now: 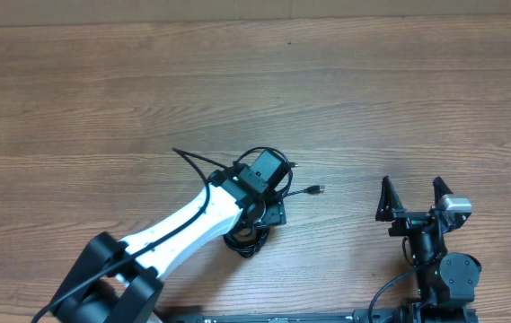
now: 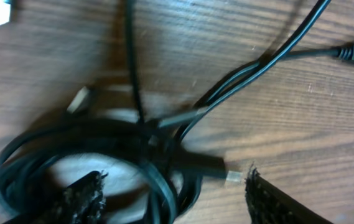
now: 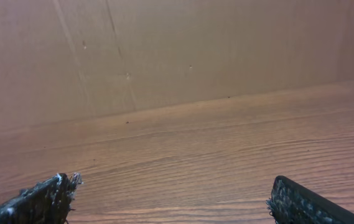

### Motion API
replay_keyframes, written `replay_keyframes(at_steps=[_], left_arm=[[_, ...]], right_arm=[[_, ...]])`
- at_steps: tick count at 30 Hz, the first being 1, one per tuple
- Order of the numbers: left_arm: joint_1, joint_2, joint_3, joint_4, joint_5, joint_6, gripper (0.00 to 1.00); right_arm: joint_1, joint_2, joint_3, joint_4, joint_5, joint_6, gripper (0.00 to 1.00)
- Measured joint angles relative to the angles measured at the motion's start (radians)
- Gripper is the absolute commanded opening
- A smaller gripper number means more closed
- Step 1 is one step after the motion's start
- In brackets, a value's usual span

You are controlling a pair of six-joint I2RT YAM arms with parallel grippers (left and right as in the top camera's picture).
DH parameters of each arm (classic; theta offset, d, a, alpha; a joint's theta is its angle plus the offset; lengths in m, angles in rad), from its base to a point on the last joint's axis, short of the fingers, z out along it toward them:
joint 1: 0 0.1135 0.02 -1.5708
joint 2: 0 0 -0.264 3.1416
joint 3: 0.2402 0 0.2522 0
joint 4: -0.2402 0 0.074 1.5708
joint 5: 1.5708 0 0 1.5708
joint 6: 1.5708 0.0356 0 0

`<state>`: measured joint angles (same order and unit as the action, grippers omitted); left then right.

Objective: Untangle cables
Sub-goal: 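Move the left gripper forward over the black cable bundle, then lower the left gripper and grasp the black cable bundle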

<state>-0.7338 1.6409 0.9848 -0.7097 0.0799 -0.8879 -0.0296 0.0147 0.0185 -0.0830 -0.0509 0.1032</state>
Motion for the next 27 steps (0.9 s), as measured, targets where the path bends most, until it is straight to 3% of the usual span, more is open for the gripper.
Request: replay_keyframes(at_steps=[6, 10, 17, 27], left_arm=[[-0.006, 0.064, 0.0, 0.064, -0.001, -0.018, 0.52], [-0.006, 0.08, 0.0, 0.068, 0.002, -0.027, 0.47], [-0.006, 0.082, 0.0, 0.079, 0.002, -0.059, 0.04], [0.04, 0.083, 0.105, 0.036, 0.048, -0.097, 0.04]], right_arm=[[0.0, 0.0, 0.0, 0.0, 0.0, 0.0, 1.0], [0.0, 0.0, 0.0, 0.0, 0.0, 0.0, 1.0], [0.0, 0.0, 0.0, 0.0, -0.001, 0.0, 1.0], [0.0, 0.0, 0.0, 0.0, -0.001, 0.0, 1.0]])
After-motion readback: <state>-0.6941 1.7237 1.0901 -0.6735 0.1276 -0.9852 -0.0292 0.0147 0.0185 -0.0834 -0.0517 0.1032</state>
